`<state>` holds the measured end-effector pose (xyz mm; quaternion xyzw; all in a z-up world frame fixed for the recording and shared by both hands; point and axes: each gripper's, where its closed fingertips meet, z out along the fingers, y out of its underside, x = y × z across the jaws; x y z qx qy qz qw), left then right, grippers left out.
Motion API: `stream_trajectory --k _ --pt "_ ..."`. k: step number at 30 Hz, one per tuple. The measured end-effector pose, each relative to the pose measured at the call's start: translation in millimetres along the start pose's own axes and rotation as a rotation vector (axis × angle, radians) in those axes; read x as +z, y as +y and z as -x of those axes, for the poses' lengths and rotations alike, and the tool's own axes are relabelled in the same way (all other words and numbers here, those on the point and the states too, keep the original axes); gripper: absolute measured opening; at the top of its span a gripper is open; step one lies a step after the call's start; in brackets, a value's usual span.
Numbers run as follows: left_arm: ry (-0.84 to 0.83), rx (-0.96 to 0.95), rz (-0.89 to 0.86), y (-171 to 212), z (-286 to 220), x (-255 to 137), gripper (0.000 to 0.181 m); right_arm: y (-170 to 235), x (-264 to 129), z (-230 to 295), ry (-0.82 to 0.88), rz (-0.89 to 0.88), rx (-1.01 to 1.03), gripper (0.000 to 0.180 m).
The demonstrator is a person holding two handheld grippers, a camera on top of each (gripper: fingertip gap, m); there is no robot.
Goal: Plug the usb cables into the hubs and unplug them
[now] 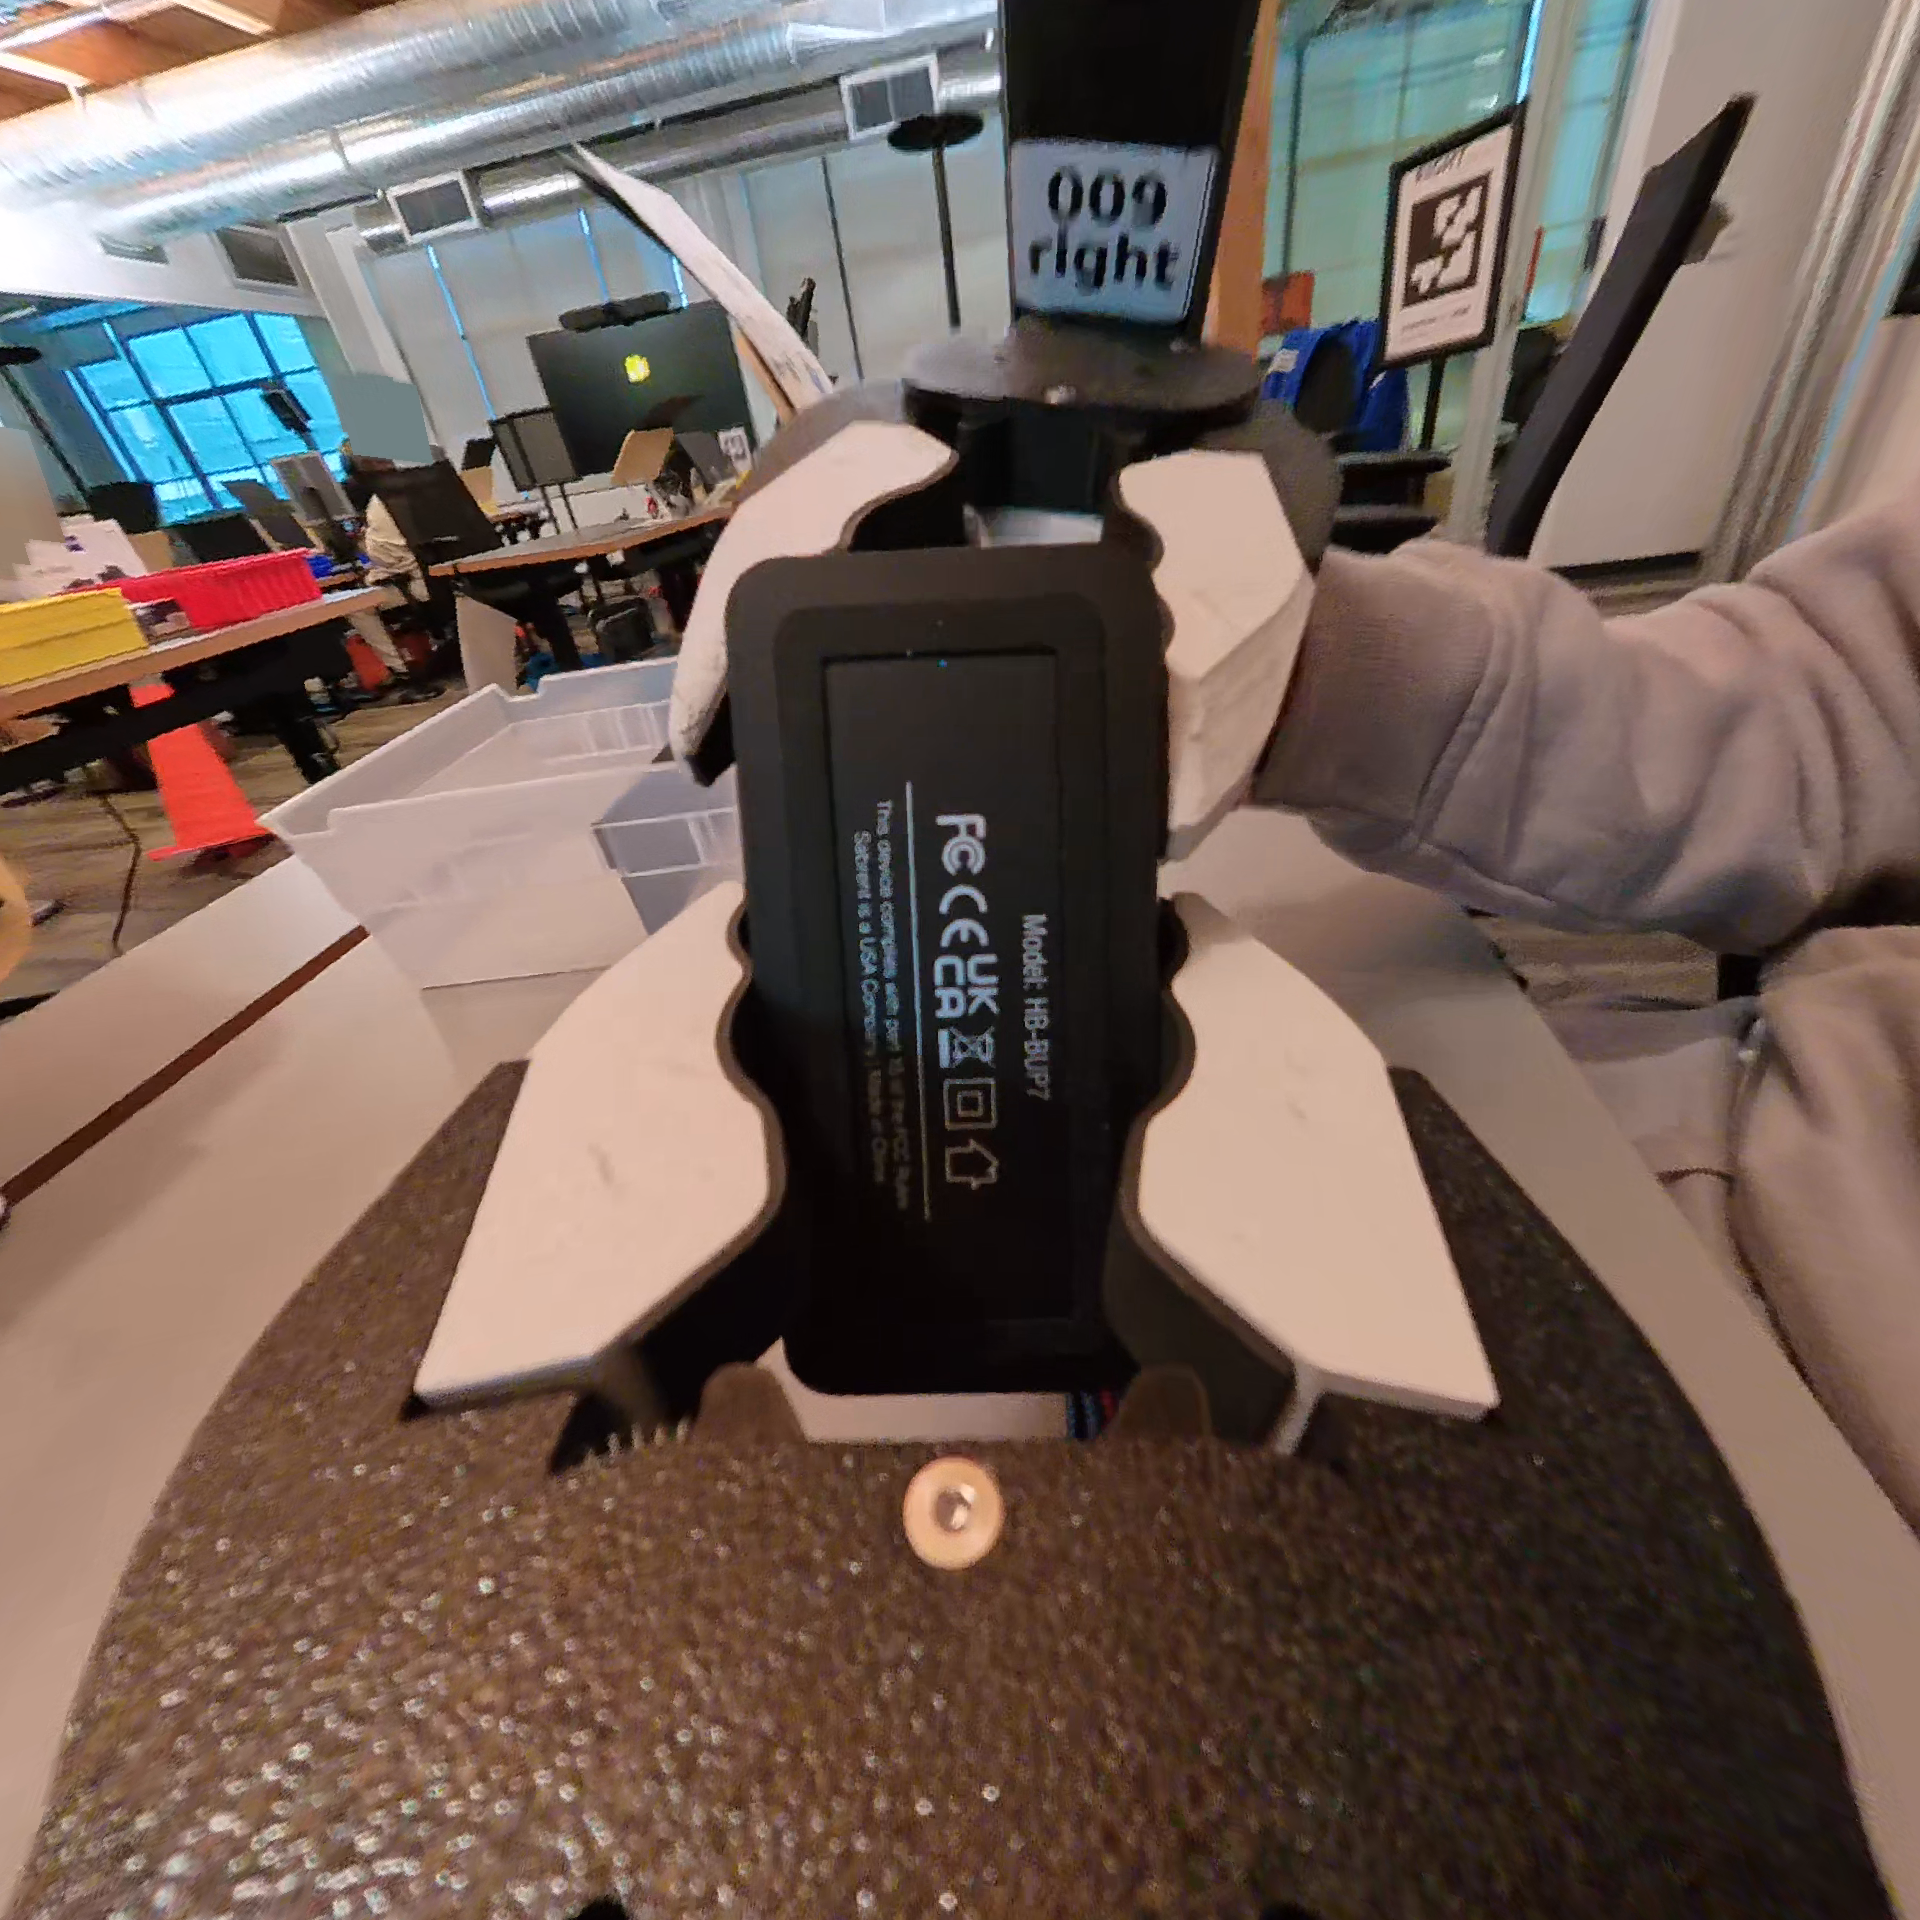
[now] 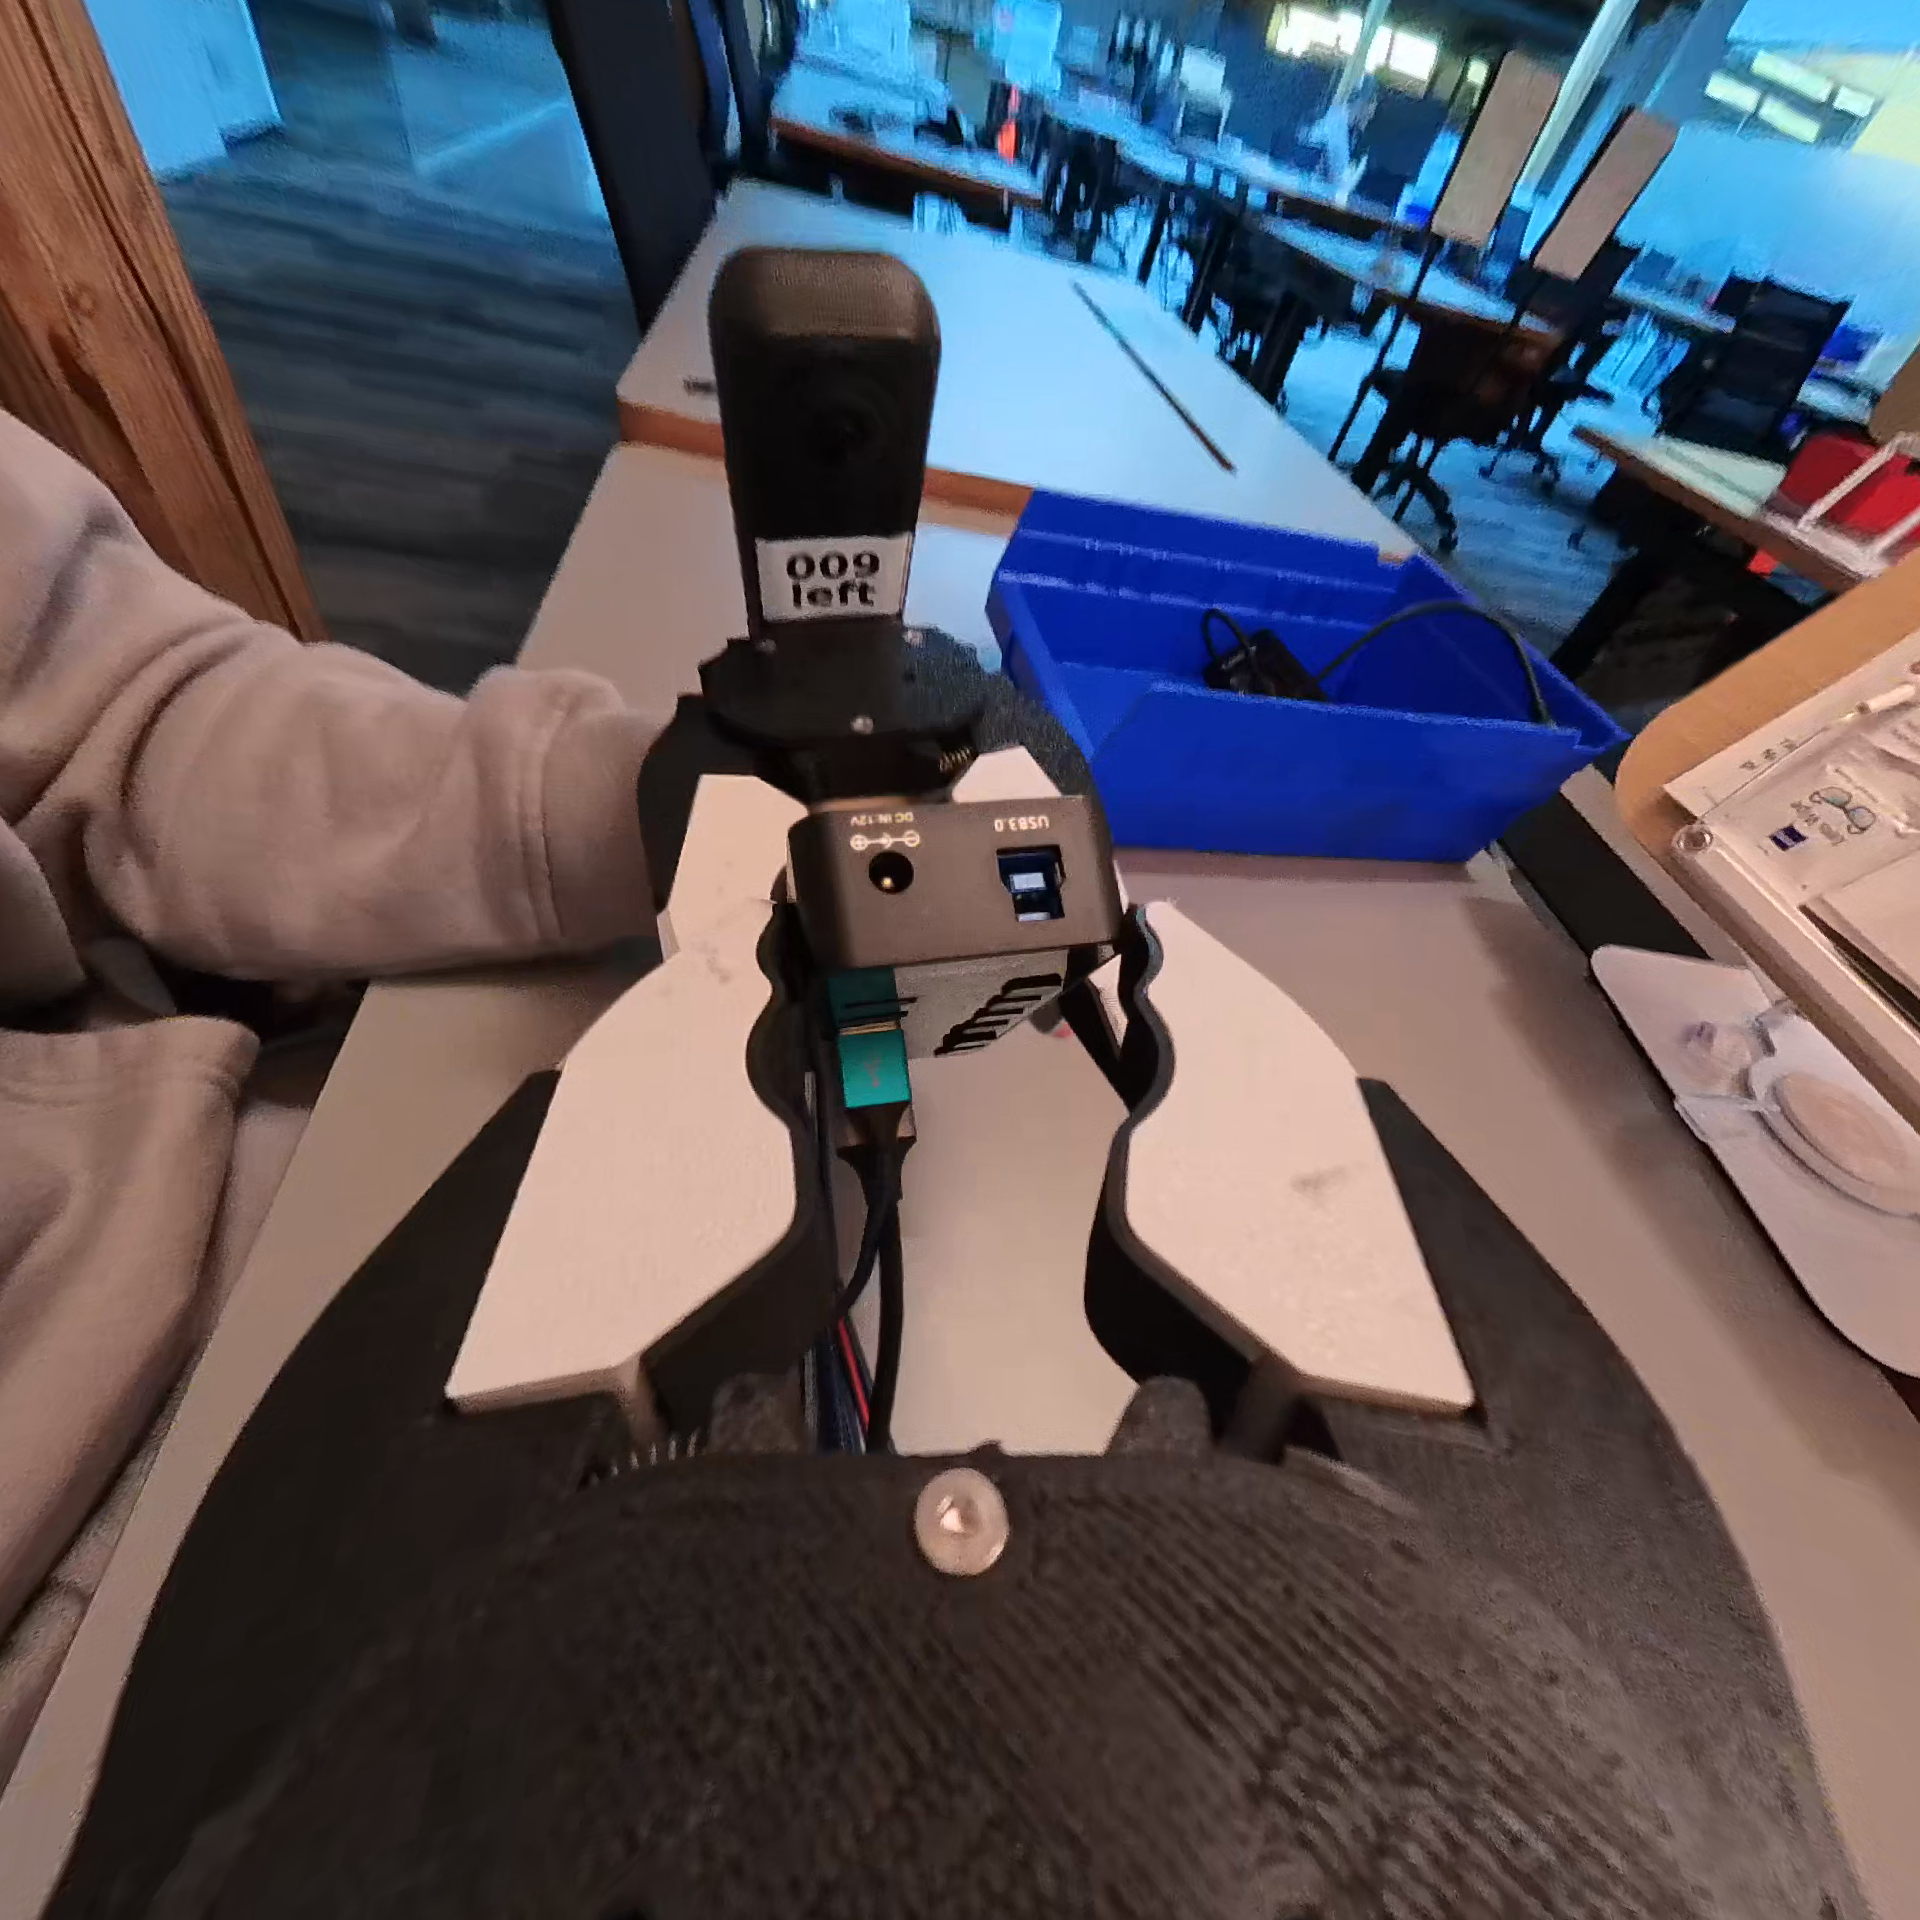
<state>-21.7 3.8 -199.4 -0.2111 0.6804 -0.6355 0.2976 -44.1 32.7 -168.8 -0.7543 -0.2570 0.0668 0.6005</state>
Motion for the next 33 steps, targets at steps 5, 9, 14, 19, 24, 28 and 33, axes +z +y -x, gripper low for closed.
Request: stream_trajectory --k 5,9,14,19,24,28,33 --pt "-0.135 0.049 0.186 17 17 -3 0.071 10 -4 -10 0.070 0.234 -0.094 0.060" --pt "-0.196 0.096 0.286 27 25 -6 0.067 20 -2 -17 0.100 0.369 -0.124 0.060" --pt "-0.246 0.157 0.399 38 33 -11 0.062 25 5 -17 0.077 0.440 -0.141 0.059" --pt "-0.207 0.089 0.388 45 32 -12 0.061 25 15 -19 0.037 0.397 -0.141 0.059" --pt "-0.198 -0.004 0.305 42 31 -4 0.062 22 15 -21 0.003 0.324 -0.084 0.058" --pt "-0.186 -0.045 0.317 43 29 -2 0.062 22 17 -20 -0.023 0.303 -0.072 0.058" --pt "-0.188 -0.117 0.337 52 32 -3 0.062 28 23 -24 -0.055 0.324 -0.043 0.058"
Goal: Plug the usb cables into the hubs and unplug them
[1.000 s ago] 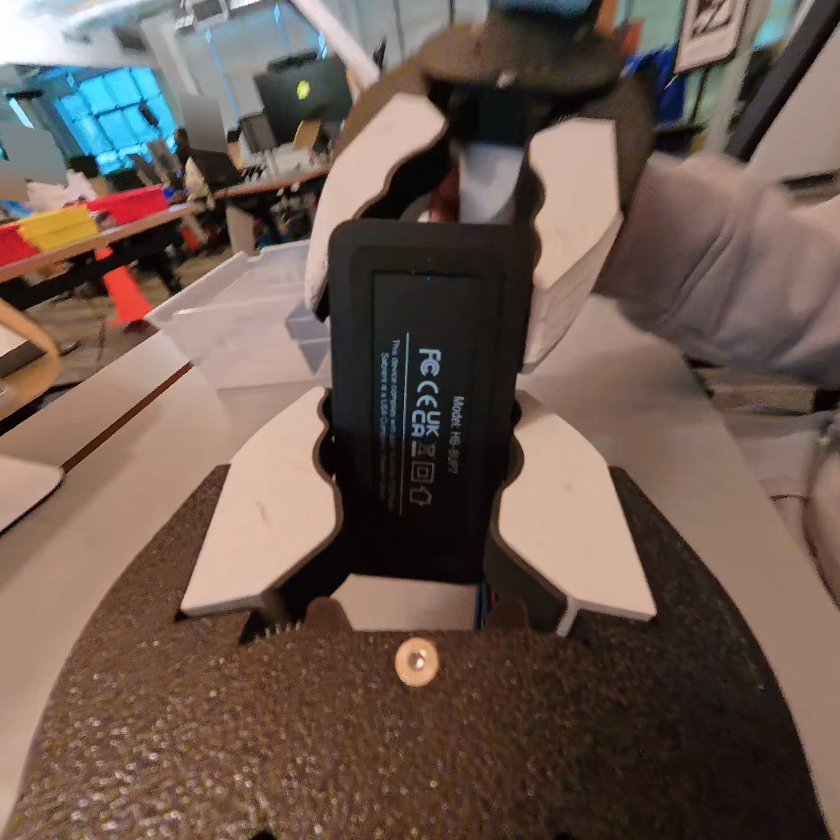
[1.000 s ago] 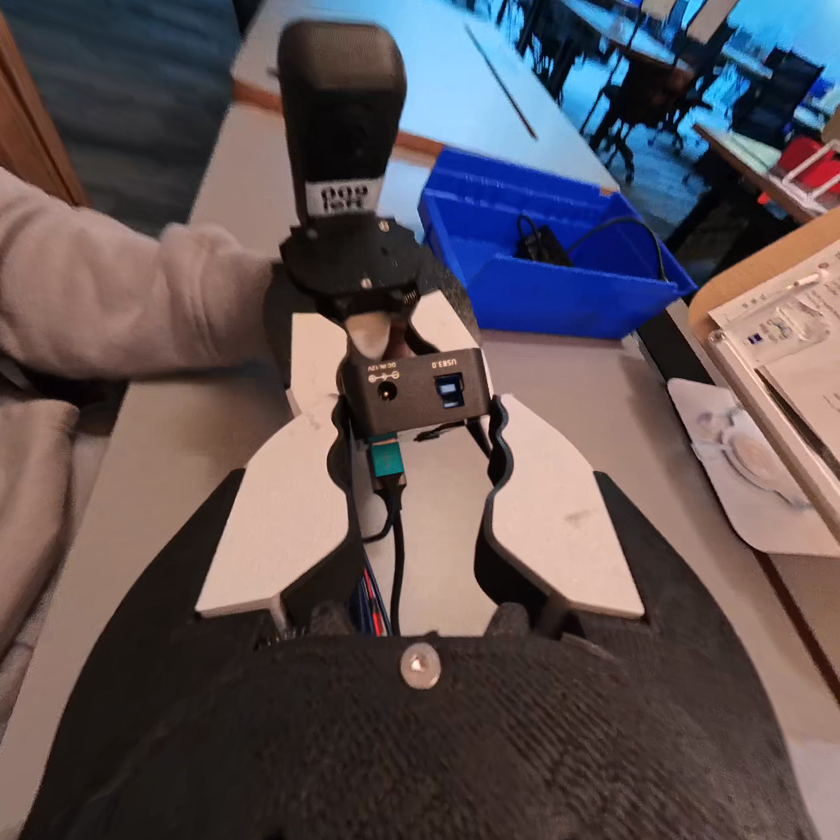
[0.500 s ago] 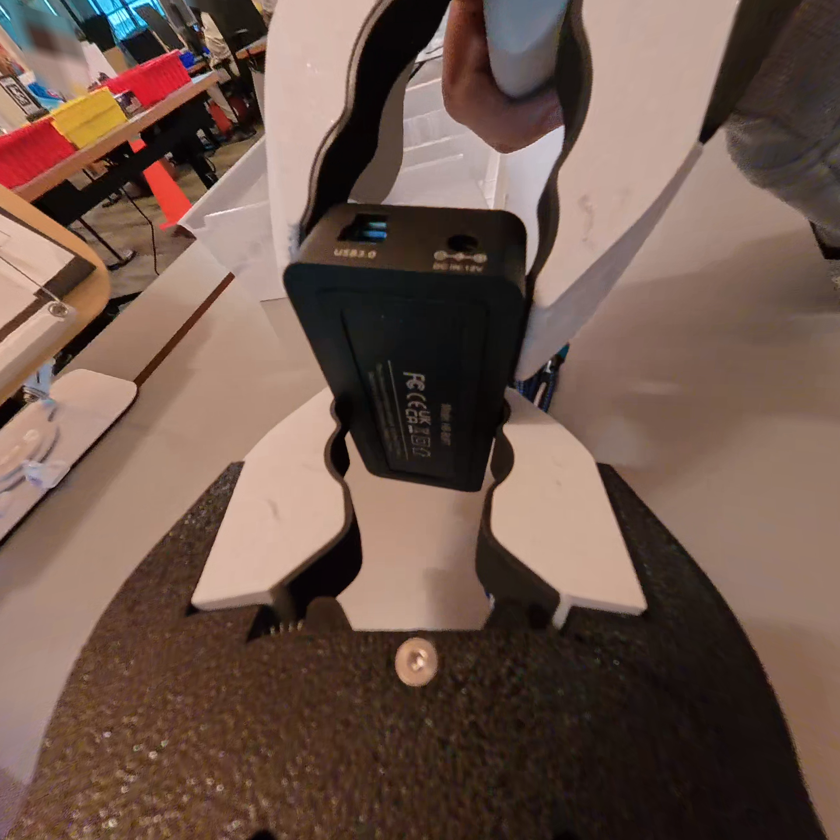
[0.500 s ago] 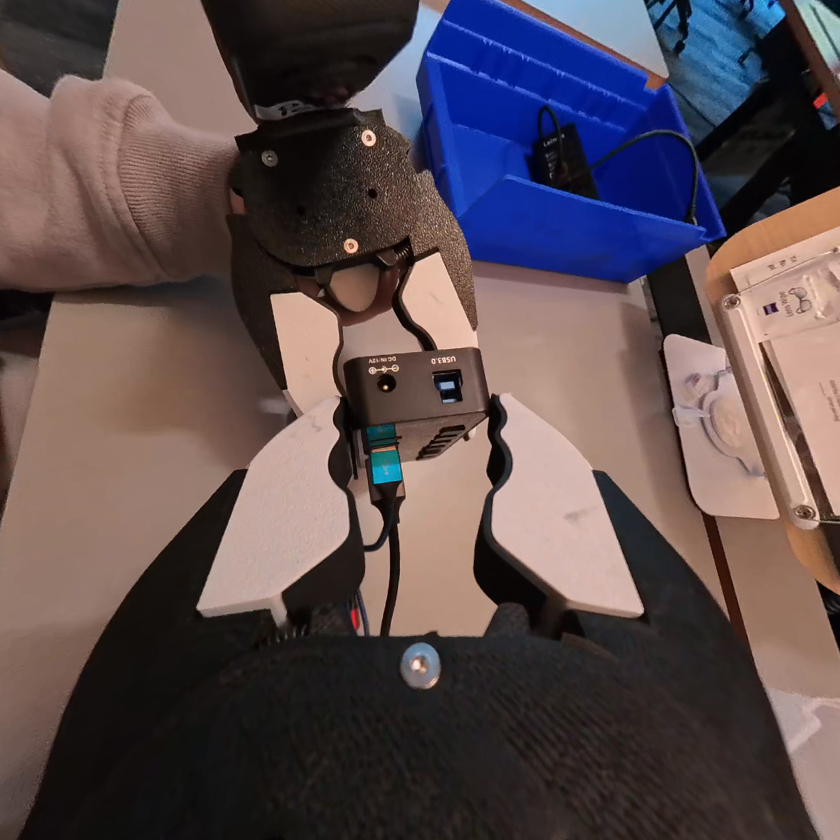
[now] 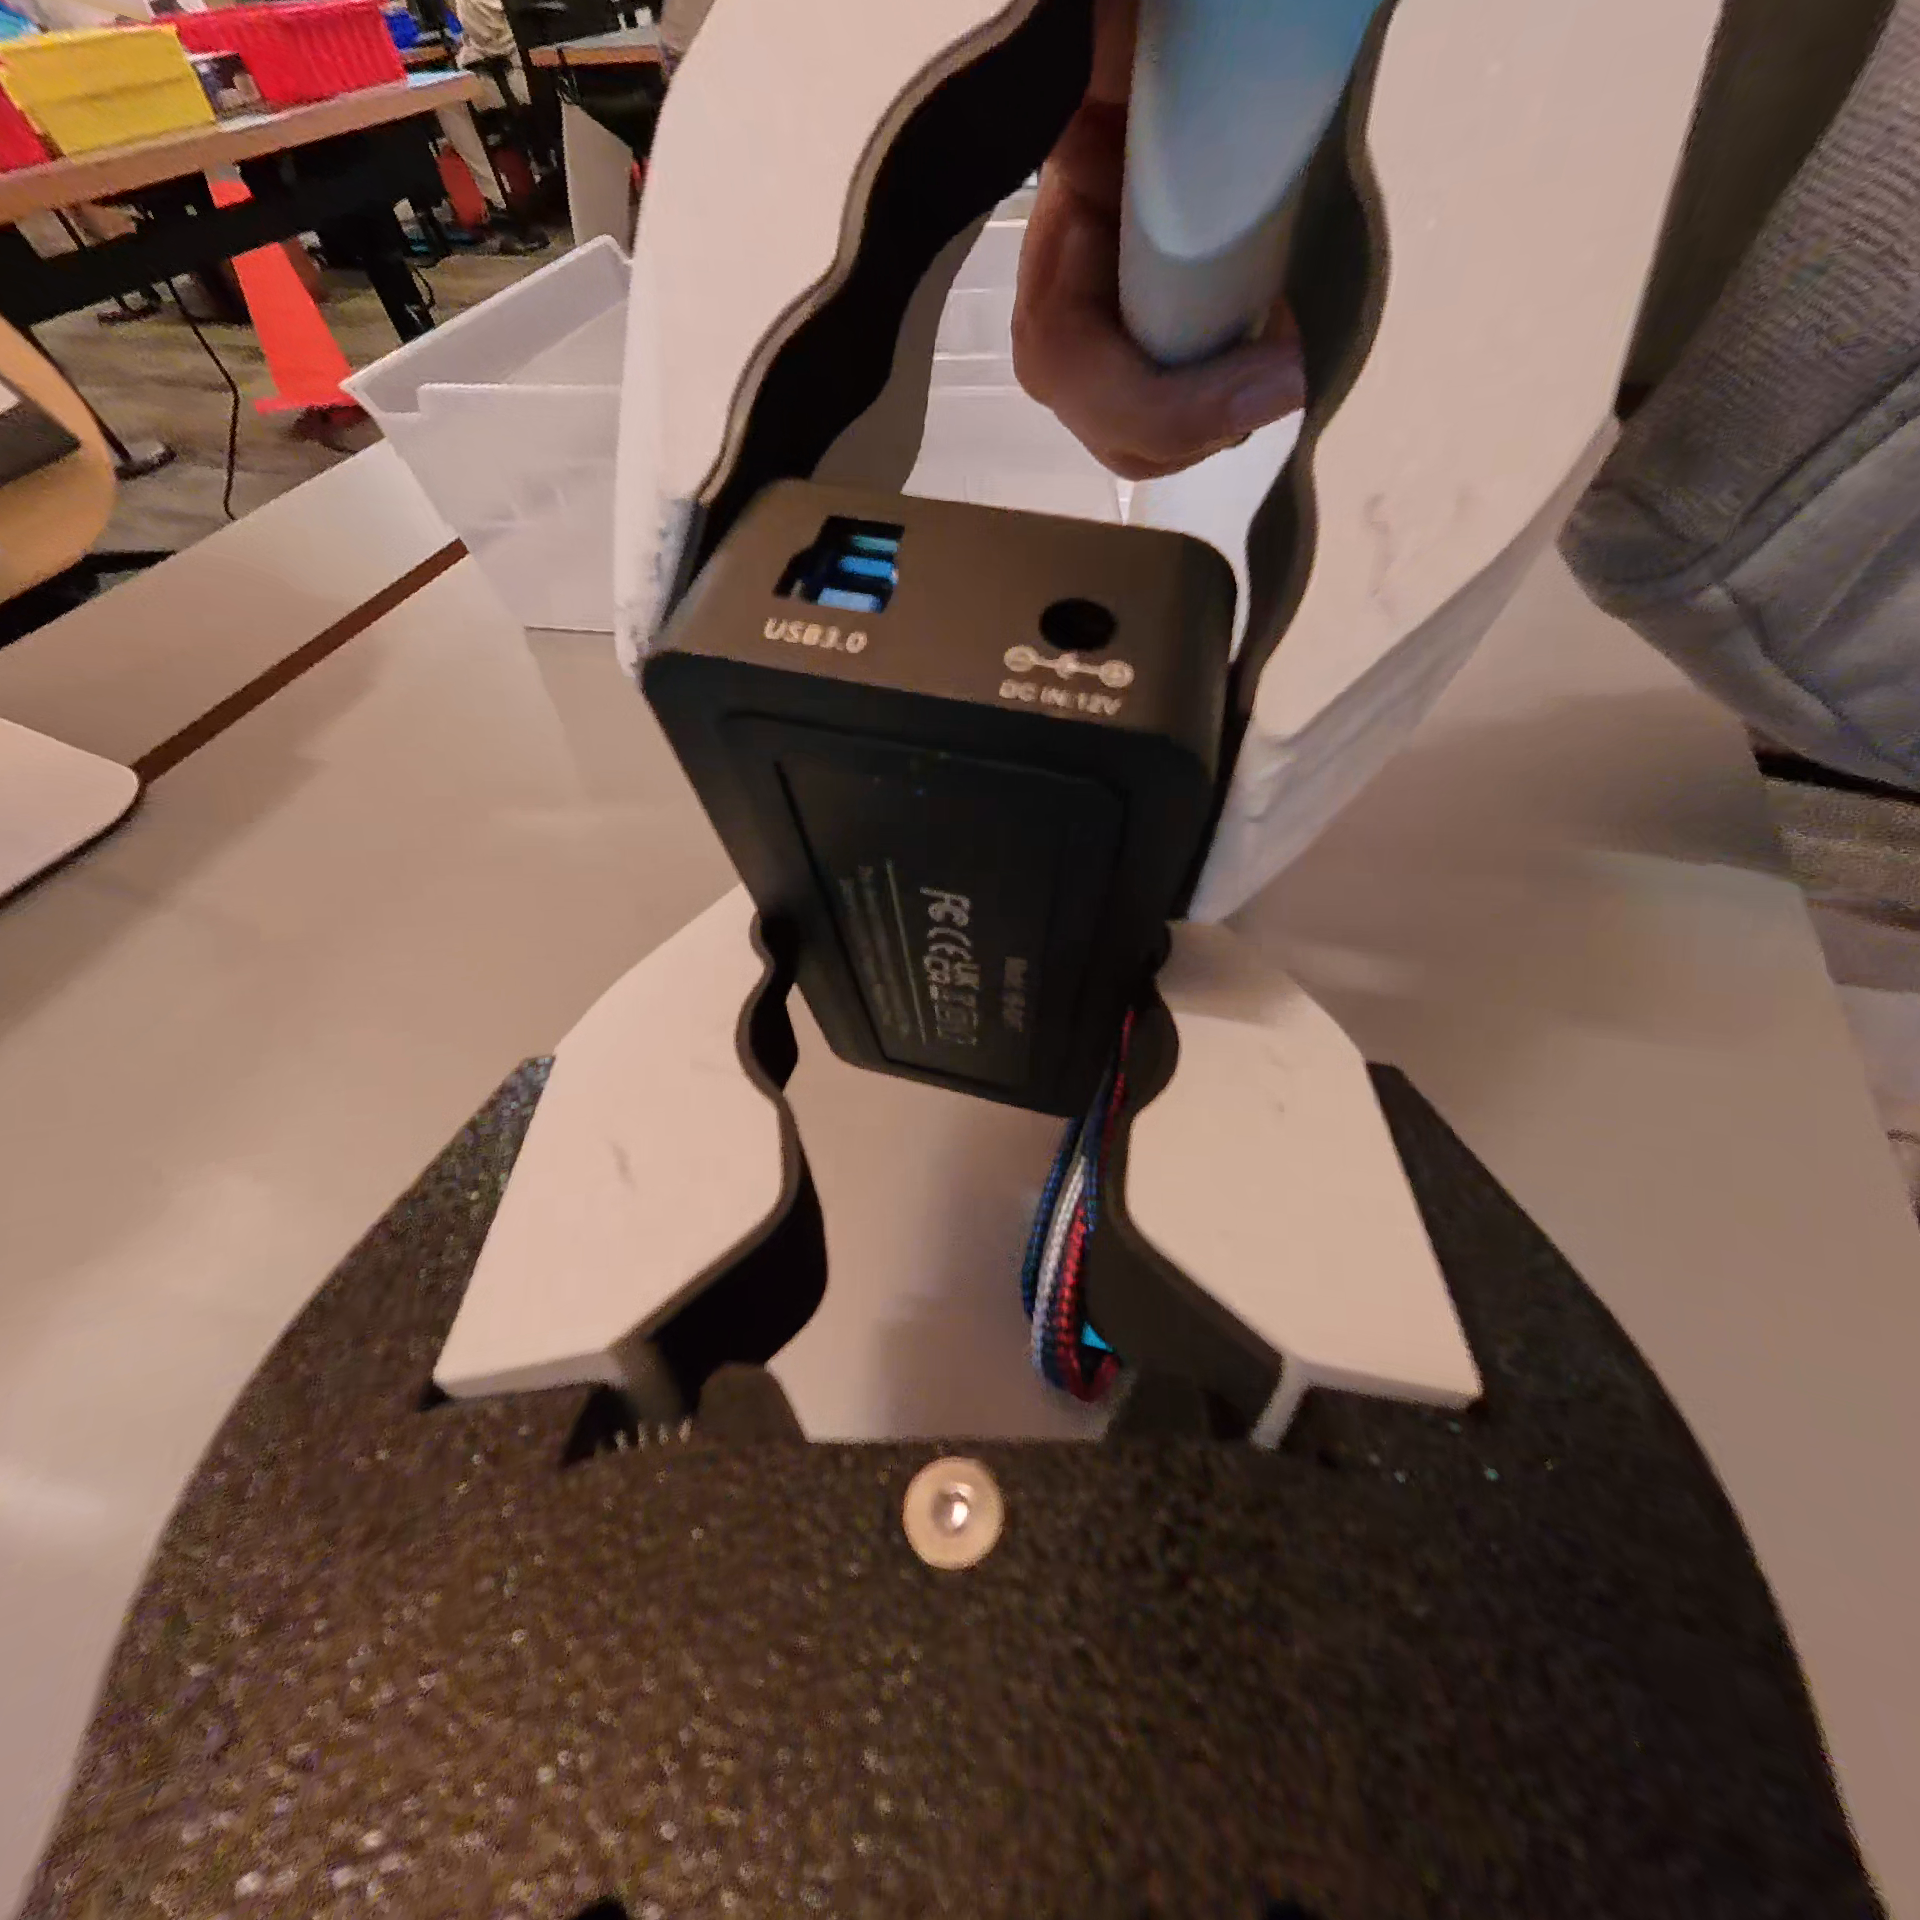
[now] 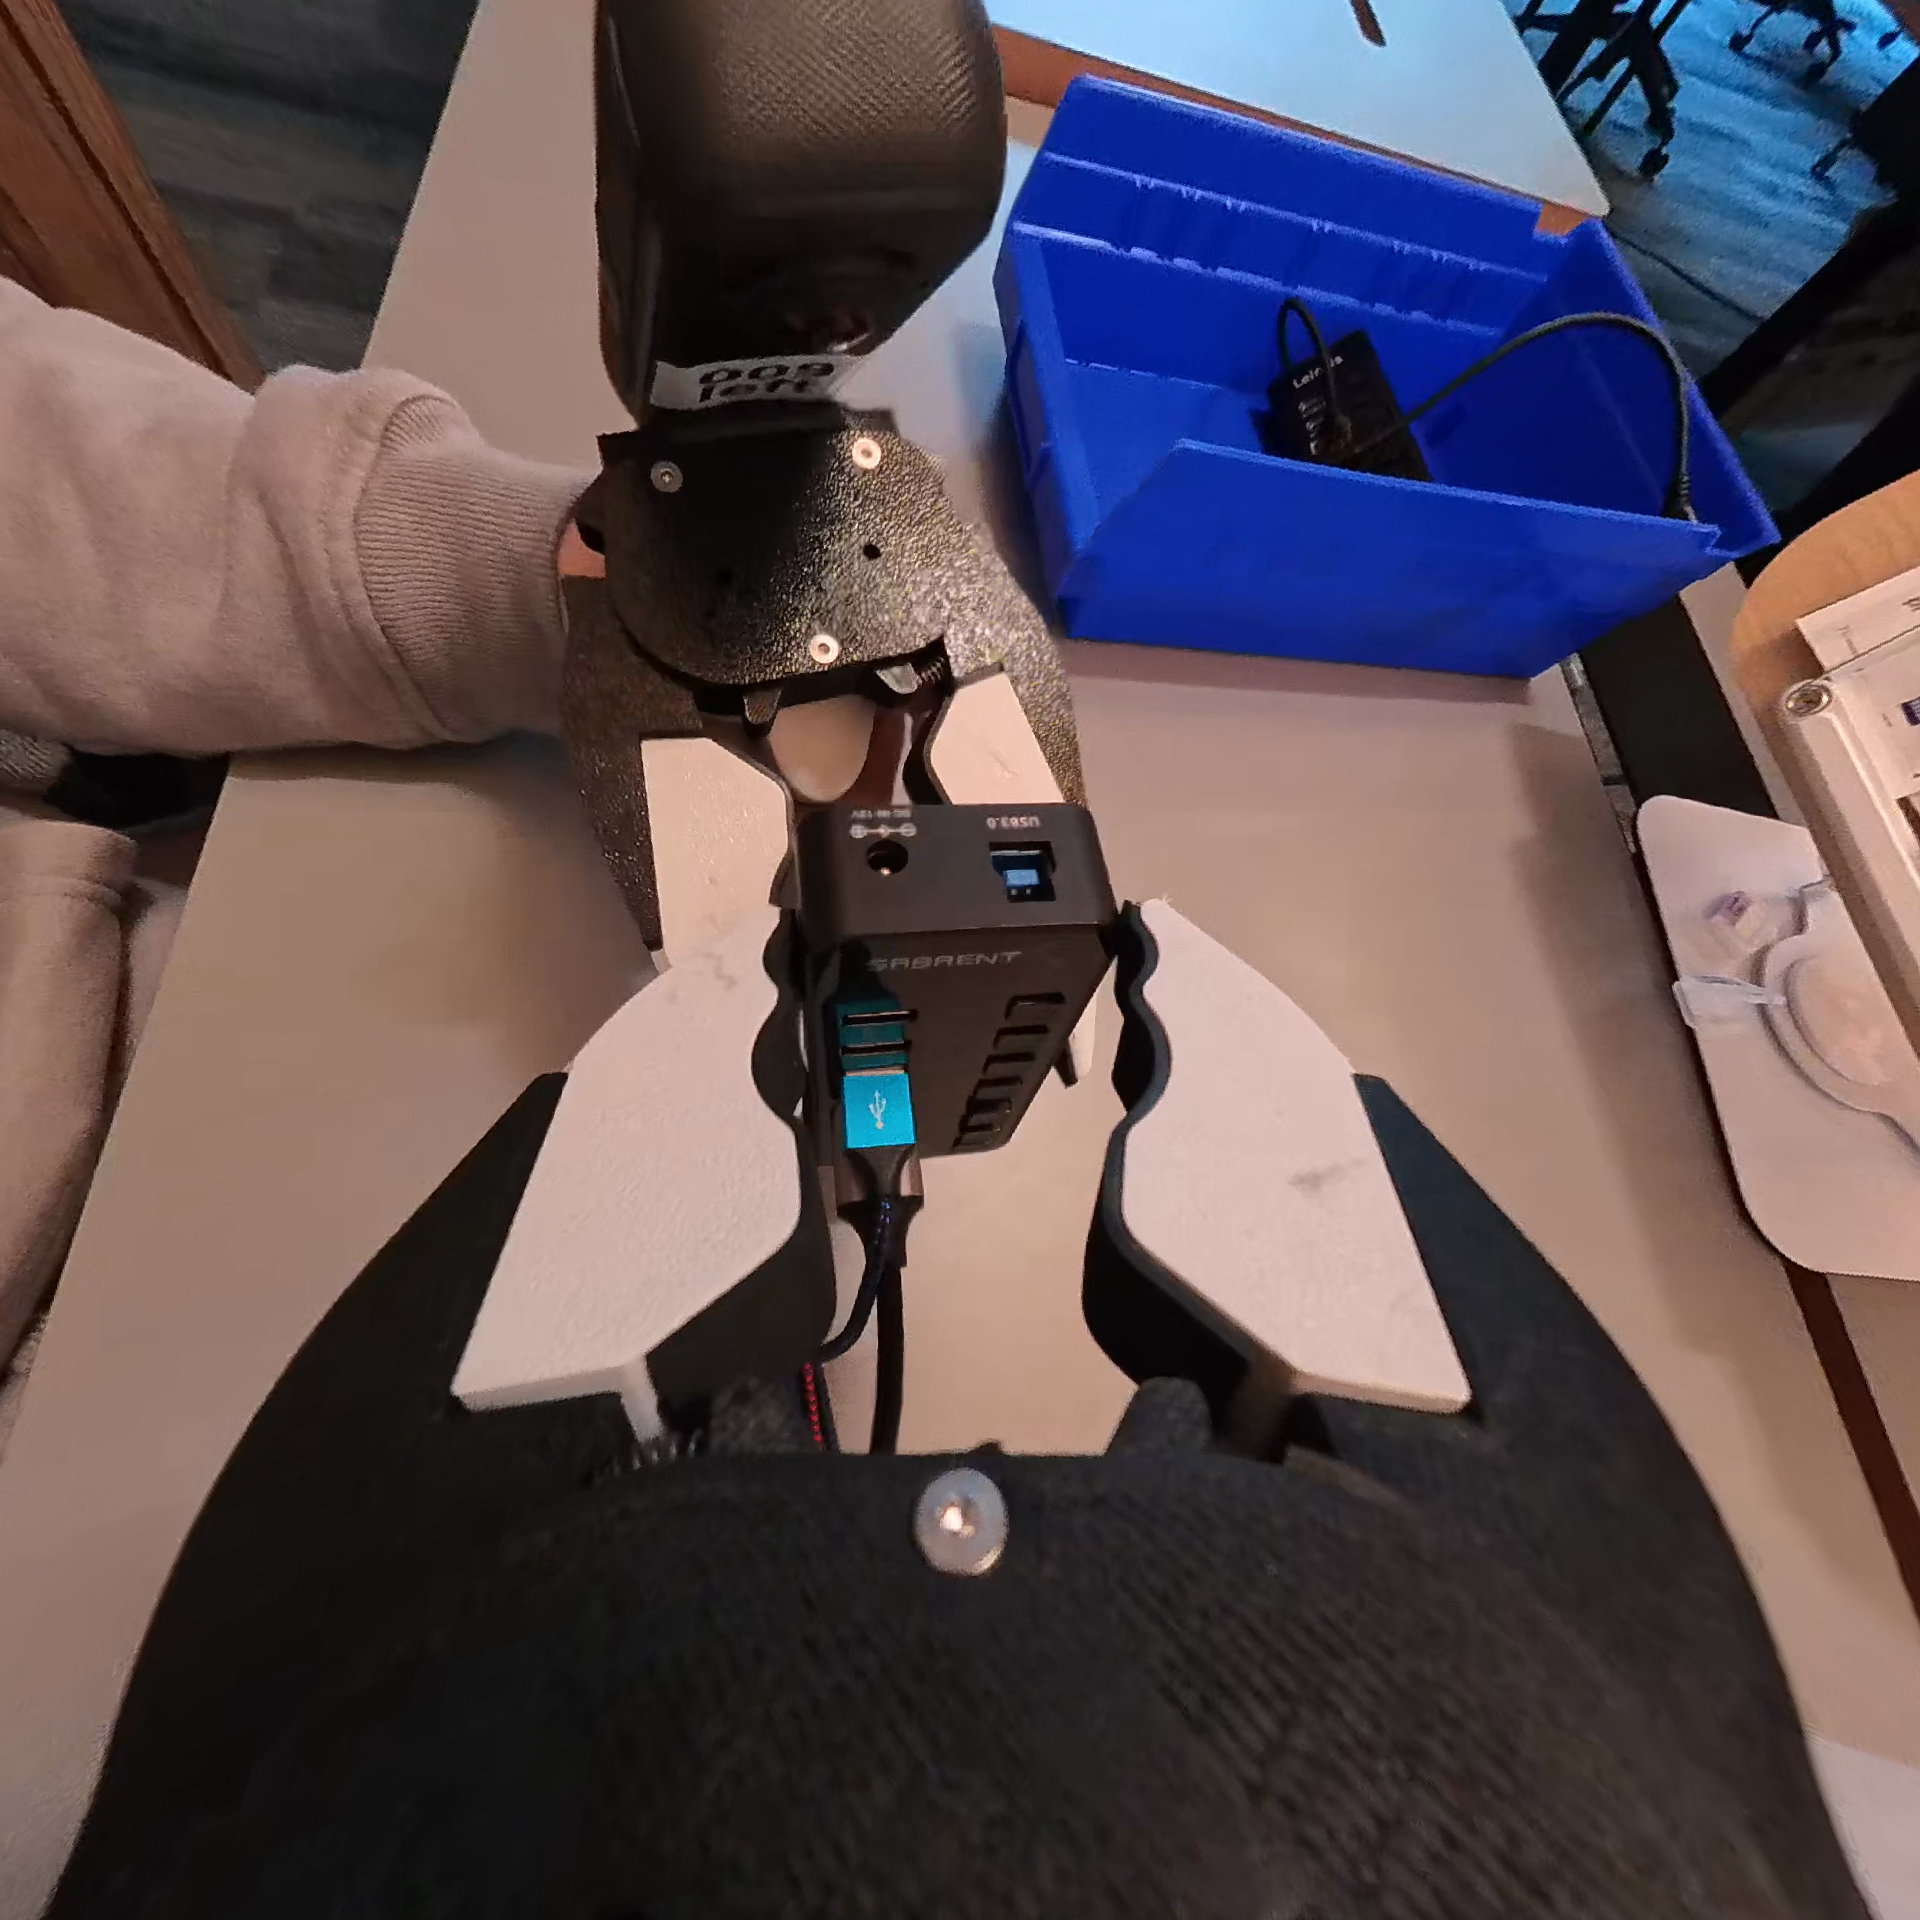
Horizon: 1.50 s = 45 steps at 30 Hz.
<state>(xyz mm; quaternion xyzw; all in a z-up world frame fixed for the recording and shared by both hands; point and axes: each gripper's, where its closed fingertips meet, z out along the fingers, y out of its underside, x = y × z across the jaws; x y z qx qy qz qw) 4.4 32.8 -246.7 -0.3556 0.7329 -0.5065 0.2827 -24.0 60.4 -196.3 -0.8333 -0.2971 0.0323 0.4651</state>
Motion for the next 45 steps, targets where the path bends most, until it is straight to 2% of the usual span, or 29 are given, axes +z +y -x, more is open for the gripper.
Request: stream_trajectory --k 6,10,12,15,20,21,24,25,27,30,32,36,45 --pt "0.027 -0.139 -0.134 -13 5 -4 0.062 -14 -1 -11 -0.033 -0.055 0.072 0.059" --pt "0.039 -0.194 -0.218 -21 11 -14 0.062 -25 -9 -19 0.001 -0.143 0.137 0.067" --pt "0.033 -0.183 -0.226 -21 13 -18 0.062 -21 -18 -23 0.048 -0.135 0.135 0.065" --pt "0.024 -0.172 -0.233 -20 16 -23 0.062 -9 -27 -18 0.056 -0.100 0.133 0.055" --pt "0.019 -0.136 -0.247 -22 15 -25 0.062 9 -16 -6 0.041 -0.058 0.131 0.040" --pt "0.023 -0.125 -0.248 -22 14 -24 0.061 5 -15 -5 0.038 -0.095 0.124 0.043" --pt "0.052 -0.088 -0.246 -24 6 -22 0.062 -20 -17 -10 0.058 -0.271 0.156 0.070" --pt "0.059 -0.074 -0.248 -25 3 -21 0.062 -23 -15 -11 0.046 -0.290 0.175 0.075" --pt "0.097 -0.048 -0.241 -25 -4 -19 0.062 -29 -11 -2 -0.034 -0.327 0.146 0.060" --pt "0.089 -0.013 -0.227 -21 -5 -19 0.061 -31 -7 0 -0.040 -0.309 0.114 0.060" --pt "0.080 0.002 -0.259 -25 -4 -23 0.061 -37 -9 0 -0.044 -0.357 0.123 0.060" --pt "0.132 -0.014 -0.306 -31 -12 -25 0.061 -42 -10 5 -0.081 -0.379 0.139 0.060" --pt "0.173 -0.010 -0.262 -24 -19 -22 0.063 -41 -2 14 -0.136 -0.305 0.080 0.059"
